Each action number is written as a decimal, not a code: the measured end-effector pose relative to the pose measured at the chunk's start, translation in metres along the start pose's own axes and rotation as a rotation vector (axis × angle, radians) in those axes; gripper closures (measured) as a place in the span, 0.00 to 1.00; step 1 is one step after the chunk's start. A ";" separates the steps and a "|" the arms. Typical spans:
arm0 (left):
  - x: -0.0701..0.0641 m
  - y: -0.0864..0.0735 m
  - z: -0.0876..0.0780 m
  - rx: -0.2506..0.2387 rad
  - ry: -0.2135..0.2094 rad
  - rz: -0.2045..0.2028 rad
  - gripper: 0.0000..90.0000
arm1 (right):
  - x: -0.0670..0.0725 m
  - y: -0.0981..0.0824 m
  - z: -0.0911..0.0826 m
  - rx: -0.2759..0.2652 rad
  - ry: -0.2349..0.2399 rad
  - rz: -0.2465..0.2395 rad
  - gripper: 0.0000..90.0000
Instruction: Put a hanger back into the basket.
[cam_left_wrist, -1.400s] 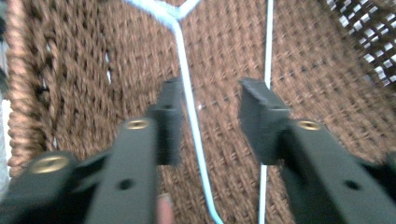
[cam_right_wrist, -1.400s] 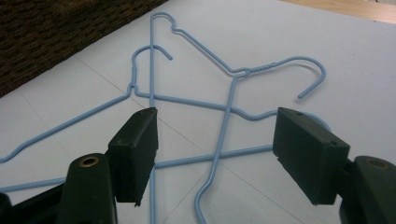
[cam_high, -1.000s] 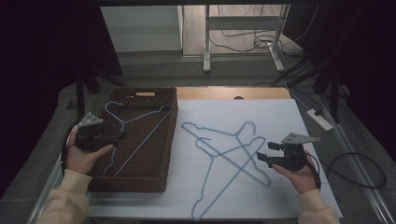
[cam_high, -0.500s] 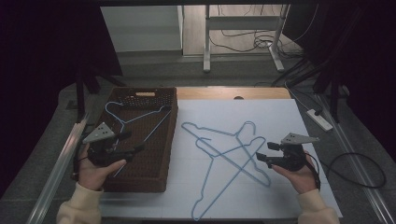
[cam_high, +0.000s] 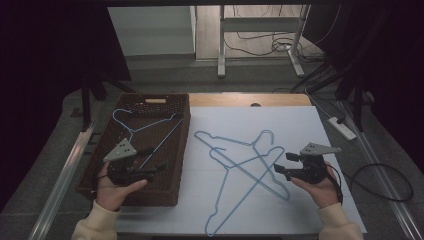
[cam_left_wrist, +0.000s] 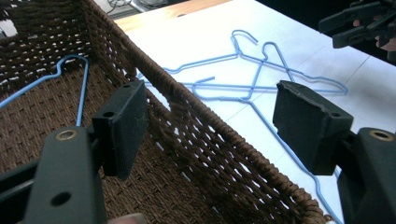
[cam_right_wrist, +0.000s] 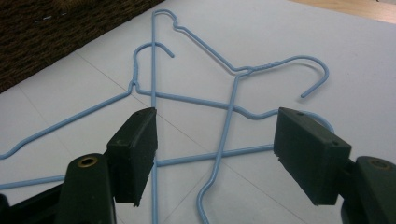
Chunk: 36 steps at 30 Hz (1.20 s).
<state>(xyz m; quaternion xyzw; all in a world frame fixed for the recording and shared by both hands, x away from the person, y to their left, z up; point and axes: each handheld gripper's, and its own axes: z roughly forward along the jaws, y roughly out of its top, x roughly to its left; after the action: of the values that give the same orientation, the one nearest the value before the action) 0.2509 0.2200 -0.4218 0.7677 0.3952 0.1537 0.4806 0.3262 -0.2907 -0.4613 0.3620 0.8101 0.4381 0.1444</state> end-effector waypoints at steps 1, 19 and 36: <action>0.000 -0.001 0.001 0.002 0.001 0.001 0.30 | 0.000 0.000 0.000 0.001 -0.003 0.002 0.35; 0.000 -0.007 0.003 0.007 -0.003 0.008 0.30 | 0.003 -0.004 0.002 0.027 -0.030 0.033 0.34; -0.002 -0.007 0.002 0.010 -0.011 0.024 0.31 | 0.017 0.004 0.018 0.112 -0.077 0.008 0.35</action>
<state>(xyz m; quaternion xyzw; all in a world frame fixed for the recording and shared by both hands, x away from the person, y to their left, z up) 0.2469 0.2189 -0.4284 0.7755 0.3842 0.1531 0.4770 0.3265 -0.2664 -0.4673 0.3892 0.8257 0.3785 0.1530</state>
